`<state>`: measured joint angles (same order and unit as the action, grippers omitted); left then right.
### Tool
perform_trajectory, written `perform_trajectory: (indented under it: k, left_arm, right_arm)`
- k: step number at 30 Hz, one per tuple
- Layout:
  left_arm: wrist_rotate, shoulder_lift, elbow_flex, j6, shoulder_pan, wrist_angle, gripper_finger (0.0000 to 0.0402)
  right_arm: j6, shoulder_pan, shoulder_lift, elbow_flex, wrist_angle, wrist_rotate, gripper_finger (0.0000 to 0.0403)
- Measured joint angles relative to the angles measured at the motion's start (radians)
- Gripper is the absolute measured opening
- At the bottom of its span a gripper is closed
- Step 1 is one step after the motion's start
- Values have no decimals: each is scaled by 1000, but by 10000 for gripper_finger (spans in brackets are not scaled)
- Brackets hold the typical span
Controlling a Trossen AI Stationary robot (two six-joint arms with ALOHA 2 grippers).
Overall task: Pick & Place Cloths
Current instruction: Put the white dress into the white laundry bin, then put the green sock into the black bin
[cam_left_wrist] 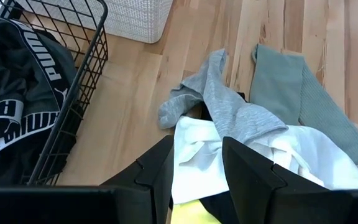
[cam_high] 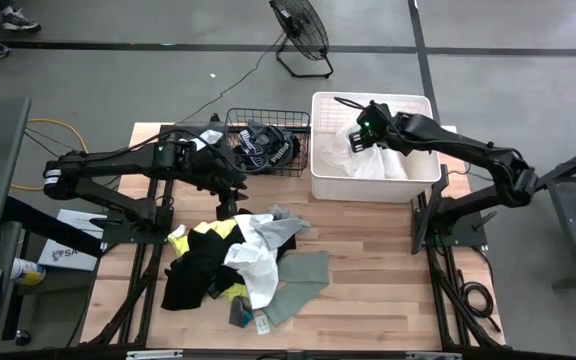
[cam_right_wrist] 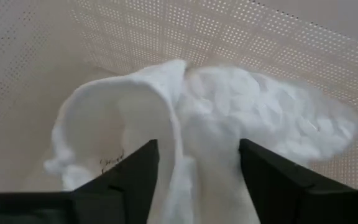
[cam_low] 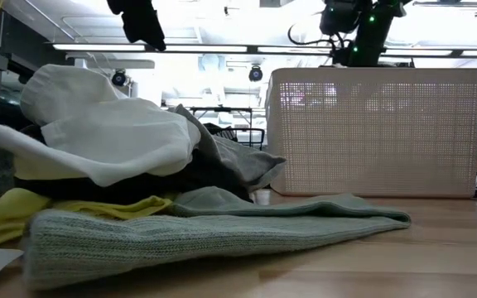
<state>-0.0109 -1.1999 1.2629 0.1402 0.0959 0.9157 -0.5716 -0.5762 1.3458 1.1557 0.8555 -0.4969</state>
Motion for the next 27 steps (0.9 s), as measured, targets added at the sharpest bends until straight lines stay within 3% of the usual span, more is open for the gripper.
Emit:
perform_trajectory:
  k: [7,16,27]
  left_arm:
    - [0,0,0,0,0,0,131]
    - [0,0,0,2,0,0,131]
    - [0,0,0,22,0,0,131]
  right_arm:
    - [3,0,-76,0,0,14,271]
    - [22,28,-222,0,3,159,278]
    - [46,315,-332,1,3,132,278]
